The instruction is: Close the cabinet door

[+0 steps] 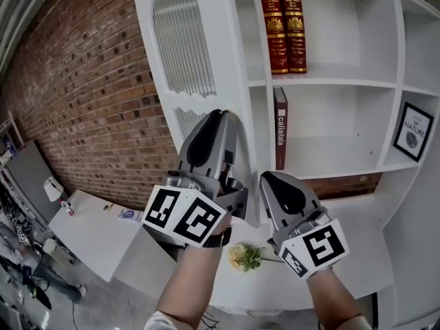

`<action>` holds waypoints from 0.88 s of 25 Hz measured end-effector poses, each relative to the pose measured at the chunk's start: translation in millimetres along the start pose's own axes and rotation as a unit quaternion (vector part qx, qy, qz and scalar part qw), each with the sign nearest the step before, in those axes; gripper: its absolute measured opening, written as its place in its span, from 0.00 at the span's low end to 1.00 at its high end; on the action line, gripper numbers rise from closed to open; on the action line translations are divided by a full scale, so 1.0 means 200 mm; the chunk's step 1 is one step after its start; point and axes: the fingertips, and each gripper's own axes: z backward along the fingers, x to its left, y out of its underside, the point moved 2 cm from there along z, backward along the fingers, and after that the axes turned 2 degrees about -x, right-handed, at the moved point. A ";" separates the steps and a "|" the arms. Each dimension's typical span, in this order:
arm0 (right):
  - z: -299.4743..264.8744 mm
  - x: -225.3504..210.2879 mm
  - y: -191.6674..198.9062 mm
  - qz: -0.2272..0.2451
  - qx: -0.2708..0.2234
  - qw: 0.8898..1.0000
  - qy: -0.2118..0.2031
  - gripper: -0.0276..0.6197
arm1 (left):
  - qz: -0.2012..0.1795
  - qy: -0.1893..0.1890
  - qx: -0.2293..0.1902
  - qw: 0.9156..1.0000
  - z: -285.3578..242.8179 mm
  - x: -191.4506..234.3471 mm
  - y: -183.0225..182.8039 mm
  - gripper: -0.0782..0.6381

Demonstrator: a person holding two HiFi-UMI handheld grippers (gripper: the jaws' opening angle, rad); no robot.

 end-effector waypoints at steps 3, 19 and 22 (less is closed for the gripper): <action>0.01 -0.08 0.02 -0.005 -0.001 1.000 0.005 0.07 | -0.026 -0.011 -0.003 1.000 -0.06 -0.01 0.05 0.22; -0.05 -0.37 0.17 -0.014 0.013 1.000 0.004 0.07 | -0.135 -0.054 -0.011 0.989 -0.31 0.00 0.27 0.22; -0.07 -0.40 0.20 -0.013 0.020 1.000 0.002 0.07 | -0.136 -0.060 -0.015 0.989 -0.34 0.02 0.31 0.22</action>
